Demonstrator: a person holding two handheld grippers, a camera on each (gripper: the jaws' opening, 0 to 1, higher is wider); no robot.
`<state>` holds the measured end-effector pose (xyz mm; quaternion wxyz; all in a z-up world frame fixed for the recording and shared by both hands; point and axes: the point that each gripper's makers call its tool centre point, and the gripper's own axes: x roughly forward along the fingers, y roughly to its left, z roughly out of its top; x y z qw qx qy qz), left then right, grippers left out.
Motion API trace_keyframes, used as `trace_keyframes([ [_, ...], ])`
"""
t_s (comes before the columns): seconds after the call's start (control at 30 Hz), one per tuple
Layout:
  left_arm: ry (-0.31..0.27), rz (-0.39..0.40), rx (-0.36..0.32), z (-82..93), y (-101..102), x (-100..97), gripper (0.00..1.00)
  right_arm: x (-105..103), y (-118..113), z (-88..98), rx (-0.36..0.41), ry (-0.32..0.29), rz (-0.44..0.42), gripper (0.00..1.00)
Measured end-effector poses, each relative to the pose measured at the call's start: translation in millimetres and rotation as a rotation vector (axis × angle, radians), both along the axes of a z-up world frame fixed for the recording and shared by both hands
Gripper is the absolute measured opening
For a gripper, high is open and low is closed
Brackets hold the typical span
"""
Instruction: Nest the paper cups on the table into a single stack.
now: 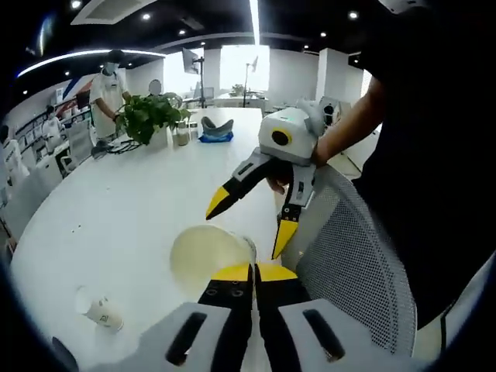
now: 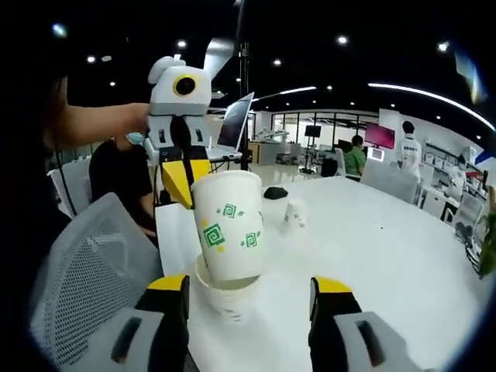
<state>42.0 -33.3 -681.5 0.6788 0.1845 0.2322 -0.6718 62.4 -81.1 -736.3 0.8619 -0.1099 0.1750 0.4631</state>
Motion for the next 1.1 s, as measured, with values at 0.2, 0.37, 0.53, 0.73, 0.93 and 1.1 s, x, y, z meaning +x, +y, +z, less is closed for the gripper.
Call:
trace_keyframes([
  [0.2, -0.027, -0.007, 0.027, 1.7, 2.2, 1.7, 0.00, -1.9, -4.7, -4.3, 0.006, 0.012, -0.027, 0.65],
  [0.37, -0.030, -0.019, 0.050, 0.4, 4.3, -0.5, 0.00, 0.6, -7.0, -1.9, 0.017, 0.013, -0.049, 0.69],
  [0.53, -0.038, -0.014, 0.075, -2.6, 7.0, 2.0, 0.00, 0.7, -10.1, -8.0, -0.019, 0.012, -0.052, 0.72],
  [0.73, -0.048, -0.025, 0.113, -7.6, 10.6, 0.5, 0.00, 0.9, -9.1, -7.5, -0.002, 0.023, -0.058, 0.78],
  [0.93, -0.053, -0.034, 0.151, -13.3, 14.4, 0.6, 0.00, -0.6, -6.4, -8.9, 0.008, 0.038, -0.055, 0.84],
  [1.1, -0.053, -0.045, 0.164, -13.5, 12.1, 0.3, 0.00, -0.5, -6.0, -11.0, 0.005, 0.043, -0.056, 0.89],
])
